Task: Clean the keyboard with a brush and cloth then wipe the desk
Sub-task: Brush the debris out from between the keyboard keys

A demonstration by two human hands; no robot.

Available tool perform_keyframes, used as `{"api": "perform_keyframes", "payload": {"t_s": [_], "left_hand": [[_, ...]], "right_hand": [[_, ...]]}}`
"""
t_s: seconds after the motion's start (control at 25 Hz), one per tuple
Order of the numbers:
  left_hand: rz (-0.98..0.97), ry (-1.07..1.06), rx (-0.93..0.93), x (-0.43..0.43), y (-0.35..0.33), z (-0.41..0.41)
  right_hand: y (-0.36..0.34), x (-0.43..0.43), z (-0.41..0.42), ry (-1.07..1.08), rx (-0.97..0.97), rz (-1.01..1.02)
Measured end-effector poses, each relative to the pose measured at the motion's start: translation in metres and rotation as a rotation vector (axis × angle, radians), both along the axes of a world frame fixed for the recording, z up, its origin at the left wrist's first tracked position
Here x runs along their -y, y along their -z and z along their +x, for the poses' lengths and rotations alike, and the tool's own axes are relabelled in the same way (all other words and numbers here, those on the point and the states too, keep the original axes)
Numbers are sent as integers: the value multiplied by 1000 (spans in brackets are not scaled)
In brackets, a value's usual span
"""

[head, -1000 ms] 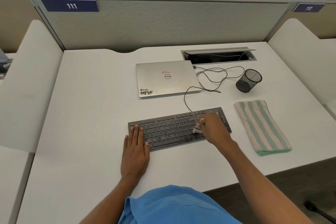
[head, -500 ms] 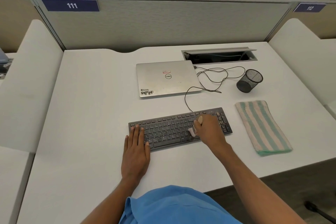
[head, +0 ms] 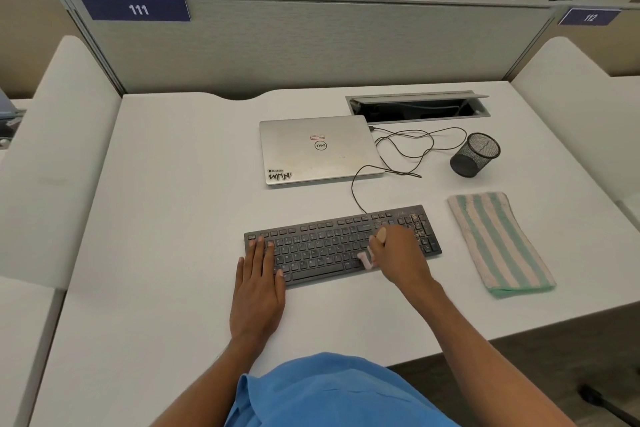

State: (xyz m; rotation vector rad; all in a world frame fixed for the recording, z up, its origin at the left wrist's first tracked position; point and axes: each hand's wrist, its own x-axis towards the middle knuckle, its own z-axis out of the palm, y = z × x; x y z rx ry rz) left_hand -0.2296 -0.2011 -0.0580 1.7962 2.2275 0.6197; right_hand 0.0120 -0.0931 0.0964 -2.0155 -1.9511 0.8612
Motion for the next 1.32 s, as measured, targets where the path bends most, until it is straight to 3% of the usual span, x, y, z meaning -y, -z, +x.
{"api": "perform_keyframes", "payload": {"t_s": [0.12,0.44,0.68,0.96,1.16,1.32], "left_hand": [[-2,-1,-2,0,0,0],[-6,2,-9,0,1,0],[-5,-3,-9,-1,2,0],[-2,-3,-7,0,1,0],[-5,-3,-3,0,1,0],[4,-6,-5,0,1,0]], "right_hand": [[-6,1,-6,16,-35,112],[3,10,18,-66,68,-41],[1,3,17,-12,-23,129],[11,6,20,30,-31,-22],[-6,3,10,9,-75,103],[2,18,9,-21,-37,11]]}}
